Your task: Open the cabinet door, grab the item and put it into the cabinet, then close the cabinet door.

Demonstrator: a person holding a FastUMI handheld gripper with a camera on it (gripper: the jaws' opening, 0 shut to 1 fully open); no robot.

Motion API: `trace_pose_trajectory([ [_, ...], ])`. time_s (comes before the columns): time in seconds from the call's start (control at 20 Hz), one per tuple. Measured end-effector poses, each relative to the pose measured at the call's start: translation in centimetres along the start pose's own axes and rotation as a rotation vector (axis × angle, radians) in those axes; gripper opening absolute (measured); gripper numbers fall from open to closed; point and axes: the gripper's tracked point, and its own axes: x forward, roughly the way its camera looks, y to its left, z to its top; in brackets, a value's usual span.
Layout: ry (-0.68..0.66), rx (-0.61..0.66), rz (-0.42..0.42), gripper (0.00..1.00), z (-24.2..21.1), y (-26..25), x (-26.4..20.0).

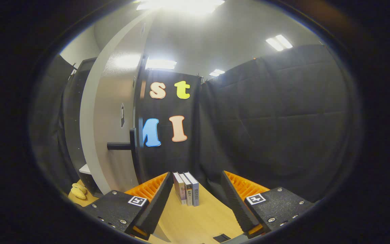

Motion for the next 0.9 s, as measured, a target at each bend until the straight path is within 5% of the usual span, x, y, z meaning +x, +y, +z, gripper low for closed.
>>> trace_pose_trajectory([
  [0.3, 0.001, 0.009, 0.016, 0.9, -0.2, 1.6, -0.9],
  [0.9, -0.004, -0.002, 0.182, 0.9, -0.4, 10.3, -3.3],
])
